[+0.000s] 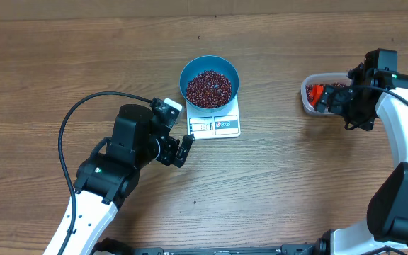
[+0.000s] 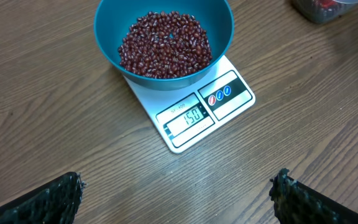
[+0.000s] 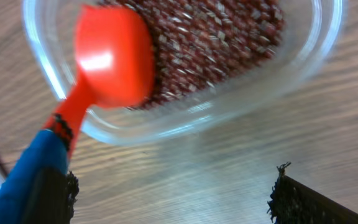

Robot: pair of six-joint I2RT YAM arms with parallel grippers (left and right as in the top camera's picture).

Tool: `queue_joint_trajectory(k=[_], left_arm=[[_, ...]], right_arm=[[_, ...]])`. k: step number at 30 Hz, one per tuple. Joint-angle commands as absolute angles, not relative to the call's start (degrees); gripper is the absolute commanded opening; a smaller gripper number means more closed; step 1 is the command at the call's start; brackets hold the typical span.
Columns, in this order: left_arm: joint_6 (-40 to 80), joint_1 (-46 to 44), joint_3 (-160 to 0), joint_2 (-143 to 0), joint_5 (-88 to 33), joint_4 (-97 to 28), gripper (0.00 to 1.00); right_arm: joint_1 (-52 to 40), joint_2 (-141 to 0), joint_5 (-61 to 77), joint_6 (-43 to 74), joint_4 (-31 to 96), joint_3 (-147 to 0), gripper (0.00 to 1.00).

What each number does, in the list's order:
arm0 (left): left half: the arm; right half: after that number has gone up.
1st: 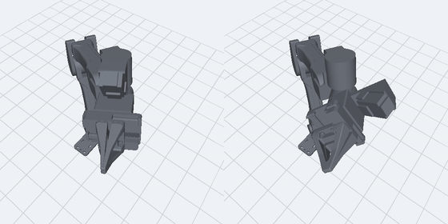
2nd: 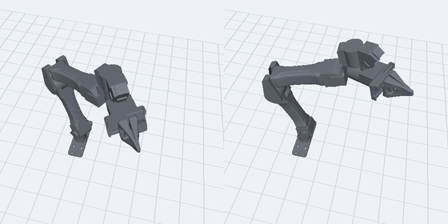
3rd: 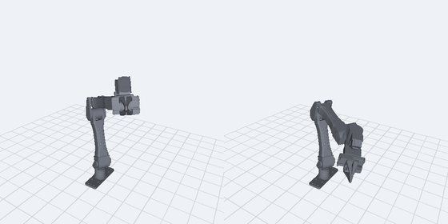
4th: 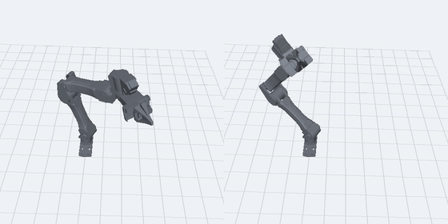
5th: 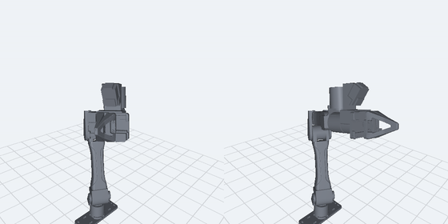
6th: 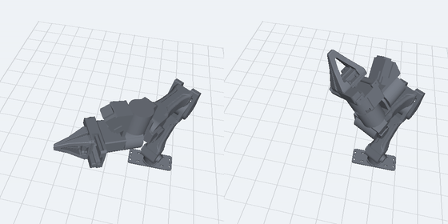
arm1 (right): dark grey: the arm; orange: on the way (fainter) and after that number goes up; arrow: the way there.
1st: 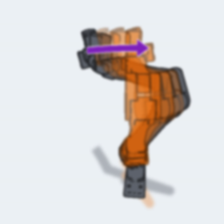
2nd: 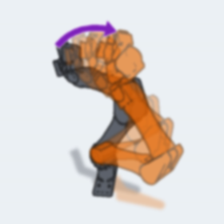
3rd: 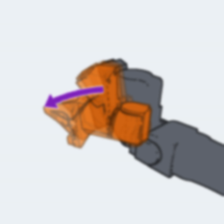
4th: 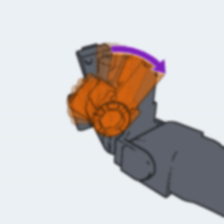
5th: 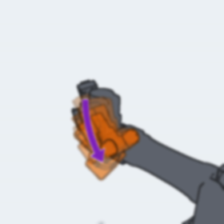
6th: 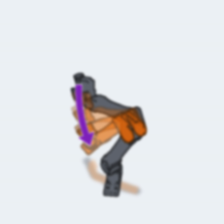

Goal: Scoop item into bowl and weigh 150g on scale

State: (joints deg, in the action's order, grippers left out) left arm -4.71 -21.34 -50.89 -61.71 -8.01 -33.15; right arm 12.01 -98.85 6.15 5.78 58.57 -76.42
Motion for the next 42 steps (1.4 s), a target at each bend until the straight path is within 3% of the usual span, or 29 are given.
queue_joint_trajectory(k=[1, 21, 28, 33, 42], left_arm=[[-5.8, -21.1, -50.7, -60.7, -8.8, -33.0, 1.0], [-5.8, -21.1, -50.7, -60.7, -8.8, -33.0, 1.0], [-5.8, -21.1, -50.7, -60.7, -8.8, -33.0, 0.99], [-5.8, -21.1, -50.7, -60.7, -8.8, -33.0, 0.99], [-5.8, -21.1, -50.7, -60.7, -8.8, -33.0, 0.99]], right_arm=[[12.2, -98.8, 0.0, 6.0, 59.3, -76.1, 1.0], [12.9, -97.7, 7.8, -3.5, 60.0, -78.0, 1.0], [12.9, -91.4, 7.8, -4.3, 64.7, -82.9, 1.0], [12.8, -85.3, 7.6, -12.6, 70.8, -85.3, 1.0], [12.8, -79.0, 7.6, -12.7, 72.7, -85.3, 1.0]])
